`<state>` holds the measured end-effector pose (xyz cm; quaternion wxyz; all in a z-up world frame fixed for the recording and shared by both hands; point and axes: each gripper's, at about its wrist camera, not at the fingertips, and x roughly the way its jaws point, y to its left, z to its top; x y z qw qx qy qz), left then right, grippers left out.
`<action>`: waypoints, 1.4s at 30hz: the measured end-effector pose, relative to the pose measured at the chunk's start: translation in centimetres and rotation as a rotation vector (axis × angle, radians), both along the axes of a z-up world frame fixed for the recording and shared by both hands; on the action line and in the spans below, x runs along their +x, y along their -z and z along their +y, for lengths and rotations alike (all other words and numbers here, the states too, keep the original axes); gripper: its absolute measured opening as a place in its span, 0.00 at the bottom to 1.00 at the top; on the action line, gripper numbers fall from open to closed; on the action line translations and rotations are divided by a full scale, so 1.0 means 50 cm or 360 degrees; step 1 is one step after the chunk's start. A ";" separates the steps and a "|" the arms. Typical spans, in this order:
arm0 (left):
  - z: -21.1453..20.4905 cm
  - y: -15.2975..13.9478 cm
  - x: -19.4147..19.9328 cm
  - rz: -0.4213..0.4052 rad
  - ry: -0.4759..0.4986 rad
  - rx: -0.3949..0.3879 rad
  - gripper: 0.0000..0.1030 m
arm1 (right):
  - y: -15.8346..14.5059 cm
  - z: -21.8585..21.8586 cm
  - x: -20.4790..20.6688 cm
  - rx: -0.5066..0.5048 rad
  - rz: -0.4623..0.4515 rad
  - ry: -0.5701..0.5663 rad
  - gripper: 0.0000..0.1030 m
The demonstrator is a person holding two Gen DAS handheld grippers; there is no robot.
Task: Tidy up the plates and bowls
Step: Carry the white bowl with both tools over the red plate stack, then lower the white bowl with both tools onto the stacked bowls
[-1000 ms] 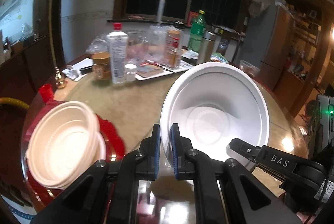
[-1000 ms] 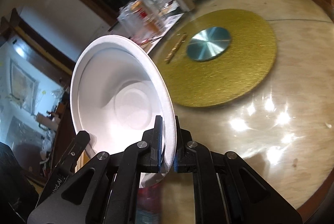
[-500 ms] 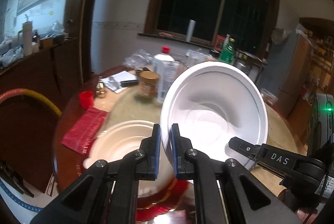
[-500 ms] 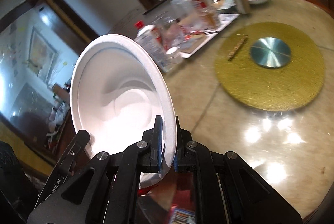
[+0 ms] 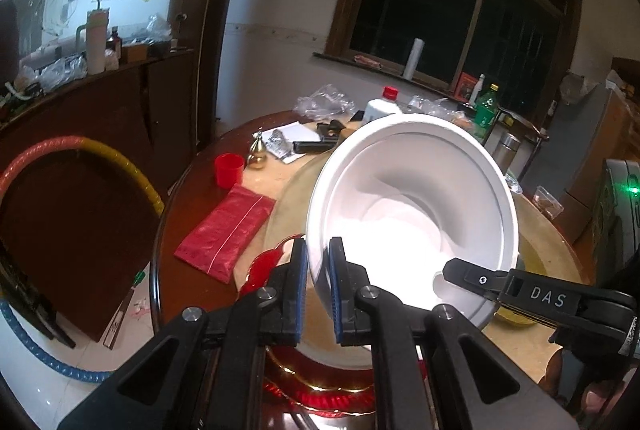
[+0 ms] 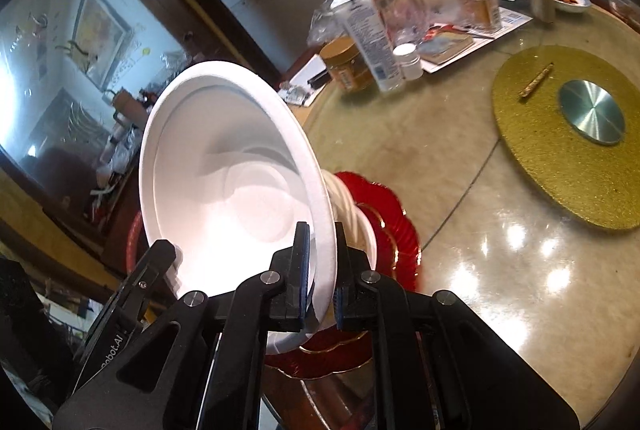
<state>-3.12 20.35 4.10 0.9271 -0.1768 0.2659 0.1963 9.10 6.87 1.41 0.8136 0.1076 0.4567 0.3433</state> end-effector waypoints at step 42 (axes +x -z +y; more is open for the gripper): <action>0.065 0.070 0.001 0.0188 -0.0132 -0.0116 0.47 | 0.008 0.047 -0.009 -0.0194 0.0030 -0.0086 0.18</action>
